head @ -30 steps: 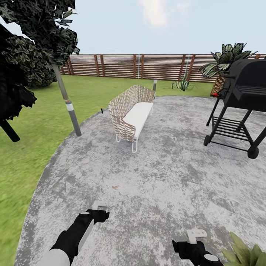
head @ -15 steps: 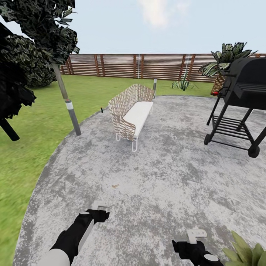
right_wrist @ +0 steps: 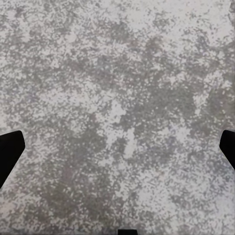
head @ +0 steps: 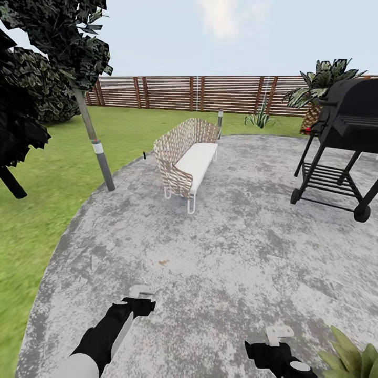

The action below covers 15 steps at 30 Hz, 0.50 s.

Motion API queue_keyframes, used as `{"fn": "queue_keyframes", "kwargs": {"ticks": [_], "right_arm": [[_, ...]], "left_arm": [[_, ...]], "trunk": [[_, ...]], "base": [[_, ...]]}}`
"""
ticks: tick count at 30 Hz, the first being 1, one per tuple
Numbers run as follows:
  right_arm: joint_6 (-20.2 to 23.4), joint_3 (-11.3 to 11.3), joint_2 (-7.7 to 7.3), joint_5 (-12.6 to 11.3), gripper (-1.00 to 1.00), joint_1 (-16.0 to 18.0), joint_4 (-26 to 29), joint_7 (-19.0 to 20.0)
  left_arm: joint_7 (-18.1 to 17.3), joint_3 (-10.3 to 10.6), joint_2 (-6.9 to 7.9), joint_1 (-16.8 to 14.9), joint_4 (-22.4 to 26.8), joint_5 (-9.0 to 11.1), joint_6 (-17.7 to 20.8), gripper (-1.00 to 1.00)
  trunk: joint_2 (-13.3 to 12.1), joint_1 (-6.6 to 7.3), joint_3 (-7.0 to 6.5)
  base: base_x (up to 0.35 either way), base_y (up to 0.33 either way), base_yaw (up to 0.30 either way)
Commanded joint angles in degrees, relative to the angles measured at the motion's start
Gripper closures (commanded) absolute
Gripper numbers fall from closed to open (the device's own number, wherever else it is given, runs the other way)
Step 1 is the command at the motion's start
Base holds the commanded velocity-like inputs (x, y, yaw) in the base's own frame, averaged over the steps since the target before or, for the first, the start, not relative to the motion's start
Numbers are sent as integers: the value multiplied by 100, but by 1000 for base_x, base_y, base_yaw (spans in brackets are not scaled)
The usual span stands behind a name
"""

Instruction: Pick up the pesticide atomizer in the garden and spray insectifuge to fully cover both potted plants in the garden.

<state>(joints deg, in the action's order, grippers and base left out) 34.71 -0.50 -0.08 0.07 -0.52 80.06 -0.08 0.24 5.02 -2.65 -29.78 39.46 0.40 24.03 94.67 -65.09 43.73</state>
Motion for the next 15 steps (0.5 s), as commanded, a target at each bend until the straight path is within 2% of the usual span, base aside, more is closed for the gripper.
{"fn": "queue_keyframes", "kwargs": {"ticks": [1,15], "right_arm": [[27,-3,-4,2,-100,0,10,-1],[27,-3,-18,2,-100,0,10,-1]], "left_arm": [[3,7,1,-1,10,4,31,-100],[3,16,1,-1,10,1,31,-100]], "trunk": [[44,-23,22],[605,-330,274]], "base": [[0,0,0],[0,0,0]]}}
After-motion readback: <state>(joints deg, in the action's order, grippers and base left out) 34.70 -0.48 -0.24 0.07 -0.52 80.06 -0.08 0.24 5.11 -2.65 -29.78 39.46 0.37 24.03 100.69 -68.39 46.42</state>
